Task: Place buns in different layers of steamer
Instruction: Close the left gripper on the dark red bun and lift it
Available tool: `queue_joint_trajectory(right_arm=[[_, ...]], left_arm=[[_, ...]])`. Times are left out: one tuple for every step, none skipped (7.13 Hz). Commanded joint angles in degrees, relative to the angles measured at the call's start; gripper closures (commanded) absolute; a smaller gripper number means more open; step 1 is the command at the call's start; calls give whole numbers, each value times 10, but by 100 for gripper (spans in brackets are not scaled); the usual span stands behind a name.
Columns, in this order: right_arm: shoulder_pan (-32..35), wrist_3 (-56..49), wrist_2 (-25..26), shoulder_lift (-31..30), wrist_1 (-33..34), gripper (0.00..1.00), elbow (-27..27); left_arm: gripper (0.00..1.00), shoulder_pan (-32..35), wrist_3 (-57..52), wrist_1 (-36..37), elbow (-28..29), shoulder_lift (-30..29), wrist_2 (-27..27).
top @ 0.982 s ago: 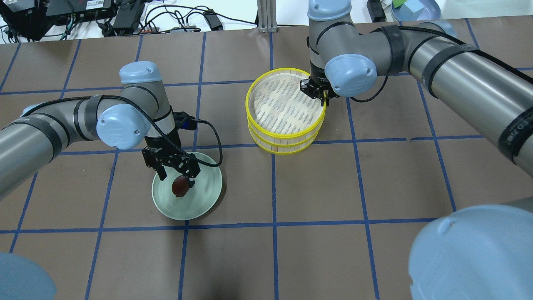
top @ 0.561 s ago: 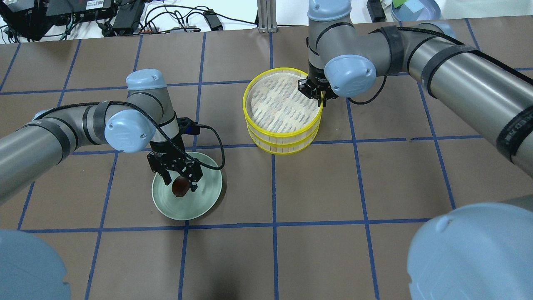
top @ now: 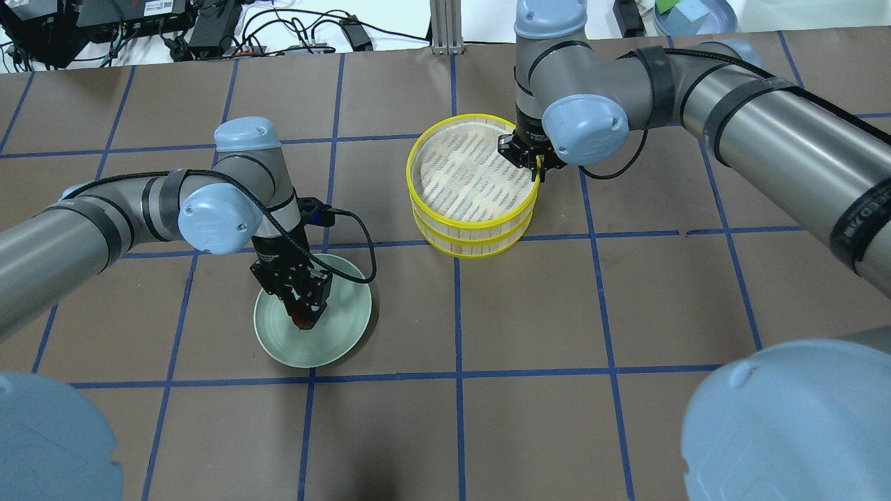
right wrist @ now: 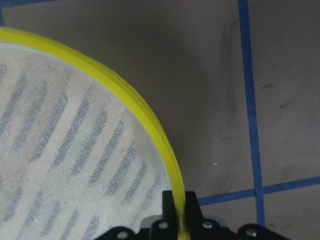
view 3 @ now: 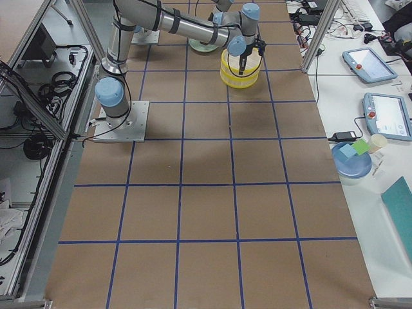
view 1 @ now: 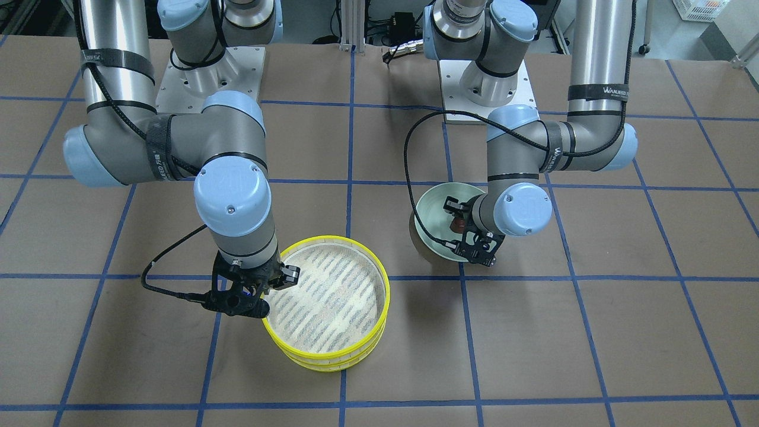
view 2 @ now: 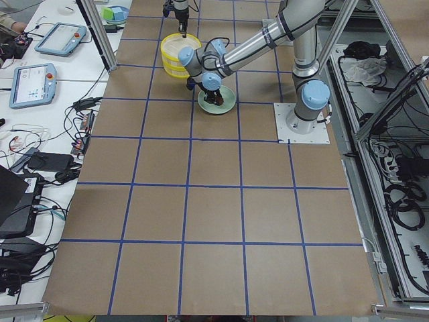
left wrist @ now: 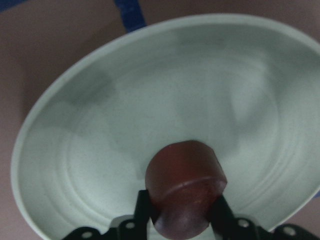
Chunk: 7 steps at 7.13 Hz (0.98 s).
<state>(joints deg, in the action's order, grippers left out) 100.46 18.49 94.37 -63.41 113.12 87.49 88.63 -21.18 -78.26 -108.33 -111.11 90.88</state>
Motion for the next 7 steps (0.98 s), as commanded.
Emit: queue_joint_trajectory(right_arm=[[1,0,4,-7,-2,100,11],[4,1,2,-7,-4,100,11],[11,3,8,-11,-15,100,13],[18,3,9,-22,-38,100,16],[18,1,9,-38,-54,100,17],[19,3,9,-42,-67,100,19],[20,2,9,-50,-77,98,21]], left_arm=[[100,2,3,-1,20,5,14],[100,3,2,-1,42,16,12],[100,4,-2,-13,73,25,15],[100,3,-2,-23,93,34,15],[100,2,-1,-29,112,45,16],[100,2,-1,-28,130,55,15],[100,2,2,-24,148,56,10]])
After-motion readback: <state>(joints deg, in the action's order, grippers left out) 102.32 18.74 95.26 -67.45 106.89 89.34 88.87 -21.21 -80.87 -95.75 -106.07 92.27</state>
